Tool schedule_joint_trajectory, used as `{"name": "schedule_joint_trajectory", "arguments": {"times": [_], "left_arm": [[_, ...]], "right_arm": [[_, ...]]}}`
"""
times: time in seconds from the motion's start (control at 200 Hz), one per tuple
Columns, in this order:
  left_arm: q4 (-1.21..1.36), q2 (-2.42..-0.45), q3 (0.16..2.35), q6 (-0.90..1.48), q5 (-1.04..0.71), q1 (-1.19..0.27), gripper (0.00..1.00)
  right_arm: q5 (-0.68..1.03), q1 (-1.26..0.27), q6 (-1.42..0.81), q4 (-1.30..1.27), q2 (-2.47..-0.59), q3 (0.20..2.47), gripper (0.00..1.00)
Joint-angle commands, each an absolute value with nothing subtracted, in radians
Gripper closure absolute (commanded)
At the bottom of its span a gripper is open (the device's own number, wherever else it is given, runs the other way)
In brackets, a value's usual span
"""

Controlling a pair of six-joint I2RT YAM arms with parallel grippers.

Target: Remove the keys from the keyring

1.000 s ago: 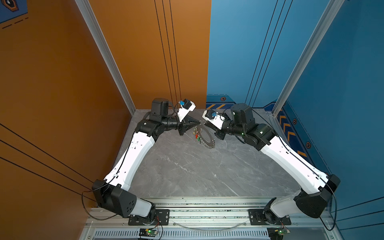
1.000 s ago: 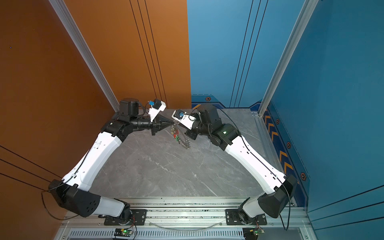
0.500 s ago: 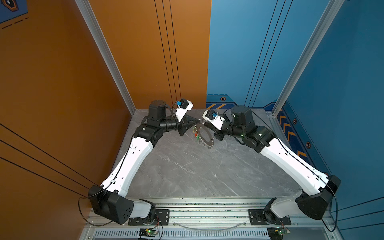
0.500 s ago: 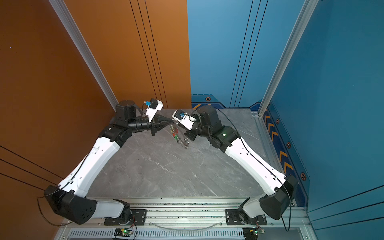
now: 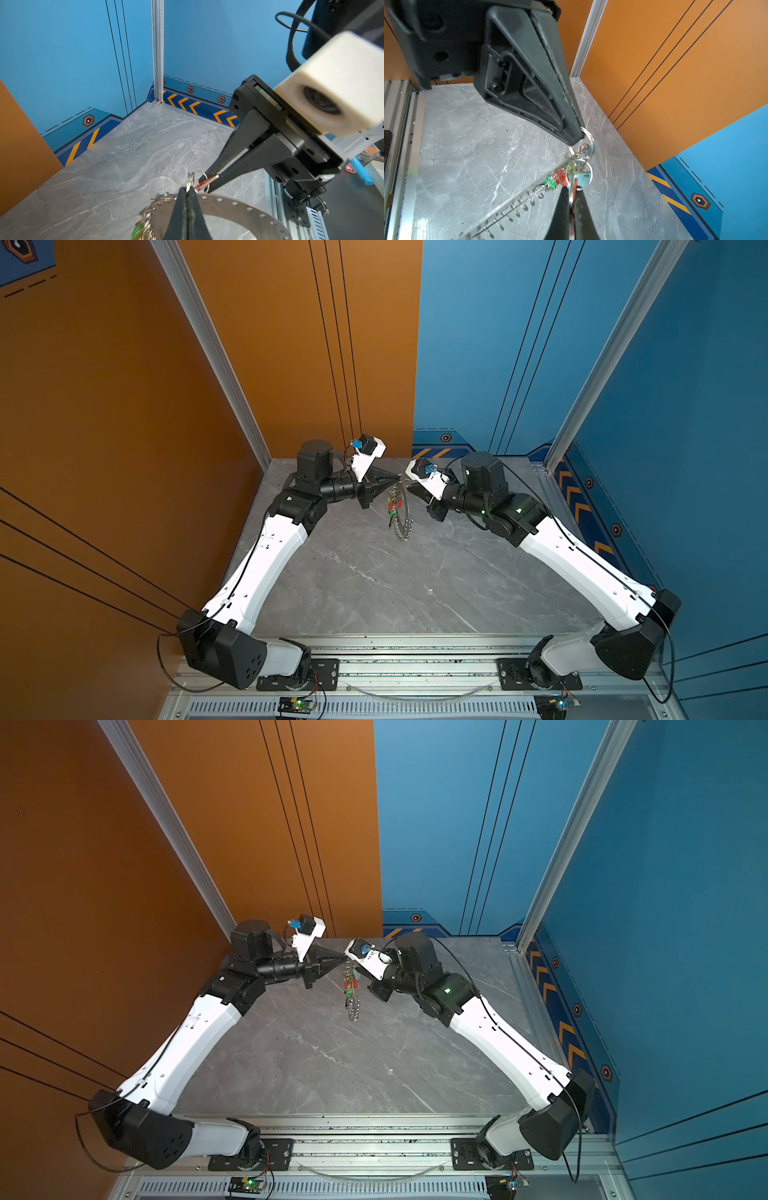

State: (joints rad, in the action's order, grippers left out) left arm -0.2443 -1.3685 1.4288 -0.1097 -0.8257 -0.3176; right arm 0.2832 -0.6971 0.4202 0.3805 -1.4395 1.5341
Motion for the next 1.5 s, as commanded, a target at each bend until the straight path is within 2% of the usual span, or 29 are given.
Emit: {"name": "schedule_joint_trajectory", "arguments": {"times": [0.0,0.646,1.261,1.492], "left_arm": [[-0.234,-1.347,1.442,-0.158,-0.731,-0.313,1.00],[-0.492,-1.384,1.484,-0.336,-0.642,-0.360,1.00],[-0.832,-1.506,1.594,-0.500,-0.899,-0.394,1.00],[-0.887,-1.534,1.595,-0.559,-0.925,-0.395,1.00]], "right_arm": [[0.265,-0.725,0.414,0.410,-1.391,1.534,1.00],[0.192,-0.768,0.577,0.521,-1.425,1.682,1.00],[0.238,-0.770,0.693,0.667,-1.523,1.871,1.00],[0.249,-0.765,0.728,0.738,-1.554,1.920,1.00]]}}
